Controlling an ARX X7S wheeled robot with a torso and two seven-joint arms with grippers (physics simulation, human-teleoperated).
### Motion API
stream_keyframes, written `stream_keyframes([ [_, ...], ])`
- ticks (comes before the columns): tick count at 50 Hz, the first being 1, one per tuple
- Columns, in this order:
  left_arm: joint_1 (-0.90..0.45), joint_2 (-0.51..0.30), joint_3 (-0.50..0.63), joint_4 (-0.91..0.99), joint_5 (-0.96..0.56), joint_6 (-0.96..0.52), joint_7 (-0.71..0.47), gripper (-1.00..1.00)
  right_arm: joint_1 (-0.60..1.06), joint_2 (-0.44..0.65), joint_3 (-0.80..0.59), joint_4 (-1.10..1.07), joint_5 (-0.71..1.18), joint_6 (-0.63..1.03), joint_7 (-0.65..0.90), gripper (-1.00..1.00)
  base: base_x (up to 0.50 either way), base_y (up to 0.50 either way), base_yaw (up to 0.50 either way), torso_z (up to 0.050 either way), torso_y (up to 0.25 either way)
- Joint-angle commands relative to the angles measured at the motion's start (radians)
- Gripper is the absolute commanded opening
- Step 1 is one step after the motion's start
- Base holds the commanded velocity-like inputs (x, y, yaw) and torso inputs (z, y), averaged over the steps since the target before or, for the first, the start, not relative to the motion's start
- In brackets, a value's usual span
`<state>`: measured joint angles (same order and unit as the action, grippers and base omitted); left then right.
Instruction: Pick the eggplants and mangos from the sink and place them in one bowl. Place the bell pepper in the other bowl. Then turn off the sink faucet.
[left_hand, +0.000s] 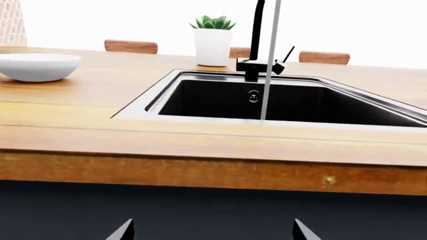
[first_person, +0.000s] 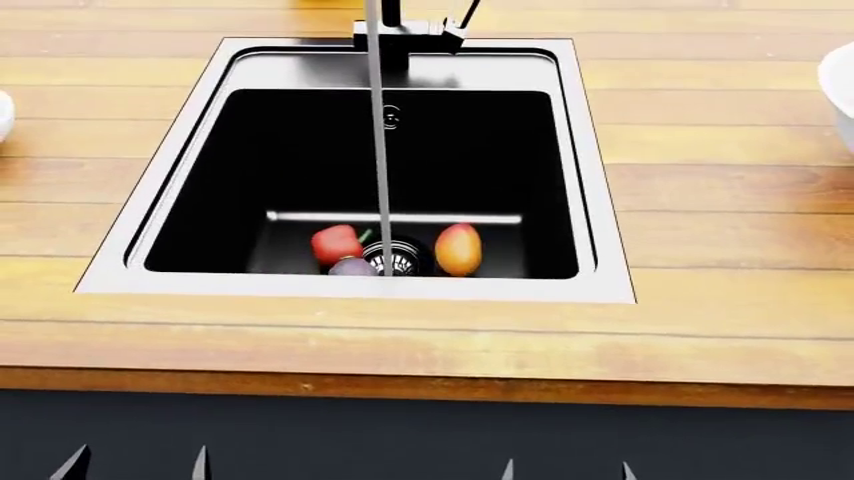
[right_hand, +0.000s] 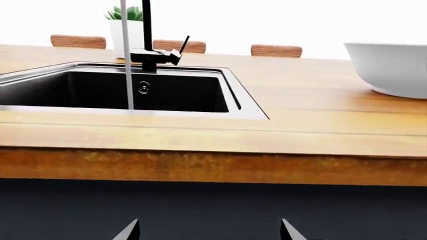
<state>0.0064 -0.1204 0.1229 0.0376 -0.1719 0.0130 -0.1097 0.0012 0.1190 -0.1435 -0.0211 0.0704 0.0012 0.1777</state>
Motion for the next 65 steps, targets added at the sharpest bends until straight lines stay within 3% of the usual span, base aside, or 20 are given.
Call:
stream_keyframes([
  [1, 0.001, -0.008, 0.012, 0.002, -0.01, 0.007, -0.009, 1.0, 0.0, 0.007, -0.009, 0.003, 0.014, -0.003, 0.011, 1.0, 0.0, 0.0, 0.0, 0.05, 0.0],
  [11, 0.002, -0.016, 0.018, 0.007, -0.025, 0.008, -0.013, 1.0, 0.006, 0.013, -0.018, 0.007, 0.024, -0.001, 0.017, 1.0, 0.0, 0.0, 0.0, 0.05, 0.0],
  [23, 0.011, -0.012, 0.002, 0.058, -0.088, -0.05, -0.042, 1.0, 0.005, 0.02, -0.031, -0.016, 0.033, 0.002, 0.025, 1.0, 0.0, 0.0, 0.0, 0.0, 0.0],
  [26, 0.008, -0.032, 0.013, 0.14, -0.088, -0.127, -0.06, 1.0, 0.011, 0.031, -0.033, -0.127, 0.05, 0.113, 0.029, 1.0, 0.0, 0.0, 0.0, 0.0, 0.0],
  [30, -0.082, -0.102, 0.038, 0.358, -0.098, -0.424, -0.101, 1.0, 0.091, 0.08, -0.003, -0.403, 0.108, 0.452, 0.049, 1.0, 0.0, 0.0, 0.0, 0.0, 0.0],
  [33, -0.208, -0.117, -0.013, 0.529, -0.244, -0.709, -0.131, 1.0, 0.188, 0.127, 0.029, -0.618, 0.164, 0.71, 0.057, 1.0, 0.0, 0.0, 0.0, 0.0, 0.0],
  [36, -0.372, -0.117, -0.079, 0.601, -0.376, -0.903, -0.162, 1.0, 0.404, 0.177, 0.077, -0.797, 0.277, 1.069, 0.04, 1.0, 0.0, 0.0, 0.0, 0.0, 0.0],
  [38, -0.48, -0.096, -0.135, 0.56, -0.462, -1.011, -0.173, 1.0, 0.536, 0.209, 0.109, -0.805, 0.317, 1.209, 0.02, 1.0, 0.0, 0.0, 0.0, 0.0, 0.0],
  [41, -0.614, -0.108, -0.148, 0.501, -0.528, -1.133, -0.164, 1.0, 0.67, 0.222, 0.182, -0.747, 0.382, 1.289, -0.045, 1.0, 0.0, 0.0, 0.0, 0.0, 0.0],
  [42, -0.661, -0.135, -0.101, 0.47, -0.489, -1.12, -0.152, 1.0, 0.718, 0.238, 0.182, -0.705, 0.39, 1.302, -0.066, 1.0, 0.0, 0.0, 0.0, 0.0, 0.0],
  [51, -1.04, -0.125, -0.069, 0.08, -0.481, -1.193, -0.086, 1.0, 1.016, 0.26, 0.144, -0.368, 0.406, 1.289, -0.174, 1.0, 0.0, 0.0, 0.0, 0.0, 0.0],
  [54, -1.213, -0.108, -0.04, -0.124, -0.445, -1.167, -0.051, 1.0, 1.175, 0.283, 0.066, -0.207, 0.383, 1.278, -0.22, 1.0, 0.0, 0.0, 0.0, 0.0, 0.0],
  [55, -1.252, -0.118, 0.026, -0.176, -0.392, -1.102, -0.022, 1.0, 1.216, 0.291, 0.04, -0.158, 0.372, 1.274, -0.232, 1.0, 0.0, 0.0, 0.0, 0.0, 0.0],
  [61, -1.496, -0.058, 0.104, -0.635, -0.313, -0.968, 0.097, 1.0, 1.344, 0.307, -0.022, 0.079, 0.323, 1.192, -0.279, 1.0, 0.0, 0.0, 0.0, 0.0, 0.0],
  [65, -1.567, -0.036, 0.133, -0.8, -0.275, -0.889, 0.133, 1.0, 1.419, 0.31, -0.107, 0.173, 0.29, 1.17, -0.314, 1.0, 0.0, 0.0, 0.0, 0.0, 0.0],
])
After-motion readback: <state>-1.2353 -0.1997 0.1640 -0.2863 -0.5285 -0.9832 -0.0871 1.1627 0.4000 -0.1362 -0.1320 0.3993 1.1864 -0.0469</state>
